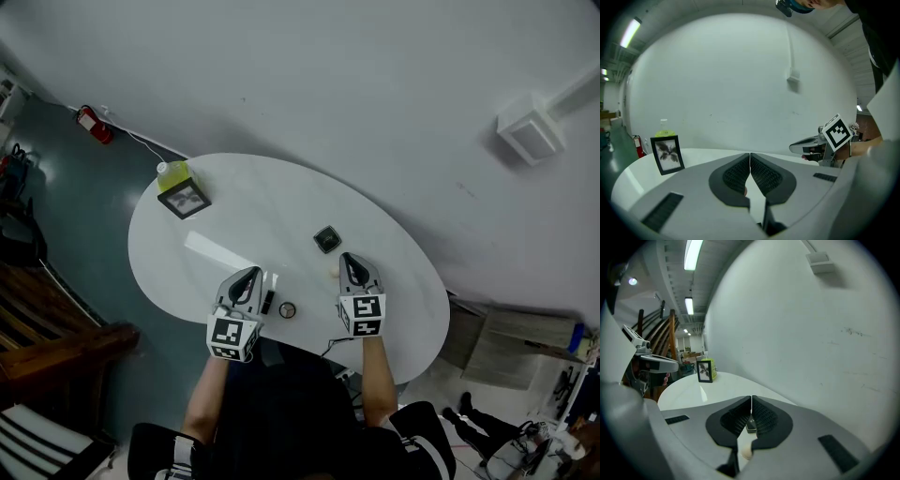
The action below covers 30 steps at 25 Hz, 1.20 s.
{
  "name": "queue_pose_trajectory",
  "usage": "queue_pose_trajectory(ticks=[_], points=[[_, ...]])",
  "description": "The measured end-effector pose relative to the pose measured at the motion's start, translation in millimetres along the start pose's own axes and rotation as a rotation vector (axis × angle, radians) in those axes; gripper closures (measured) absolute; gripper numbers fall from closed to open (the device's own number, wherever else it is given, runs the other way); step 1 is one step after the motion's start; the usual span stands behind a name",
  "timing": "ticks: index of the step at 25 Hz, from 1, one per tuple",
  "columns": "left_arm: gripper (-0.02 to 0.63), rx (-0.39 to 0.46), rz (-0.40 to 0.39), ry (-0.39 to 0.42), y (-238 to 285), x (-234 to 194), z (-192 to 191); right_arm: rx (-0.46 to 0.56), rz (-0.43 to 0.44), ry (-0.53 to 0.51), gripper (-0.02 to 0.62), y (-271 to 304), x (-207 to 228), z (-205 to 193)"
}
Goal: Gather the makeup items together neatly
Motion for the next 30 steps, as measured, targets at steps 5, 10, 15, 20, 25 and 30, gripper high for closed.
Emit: queue_pose_trajectory(ticks=[5, 10, 15, 20, 25, 30], points=[[0.586, -0.040, 0.002, -0.024, 27, -9, -15, -0.047, 0.030, 0.000, 0.565, 32, 8, -16], [0.586, -0.082, -0.005, -0.046, 54, -12, -31, -0.108, 0.059, -0.011, 0.565, 58, 15, -37], [0.586, -0.116, -0.003, -0.075, 66, -13, -45, -0.154, 0.089, -0.041, 0.563, 82, 15, -49], [0.586, -0.123, 0.020, -0.091, 67, -19, -46, -0.172, 0.131, -0.093, 0.552, 100, 10, -52], [0.586, -0.123, 0.041, -0.099, 62, -27, -48, -0.238, 0.183, -0.105, 0.350, 113, 3, -67], [0.586, -0.132, 0.050, -0.106, 59, -30, -52, -0.298, 0.203, -0.102, 0.315, 127, -3, -80]])
Point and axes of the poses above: the fingertips, and each gripper's own axes: y forward along the fingers, x to its right, z out of its top, the point moved 3 cm from there along -y, backward along the fingers, and after that the axes turned 7 degrees about -z, right-handed, at the moved point
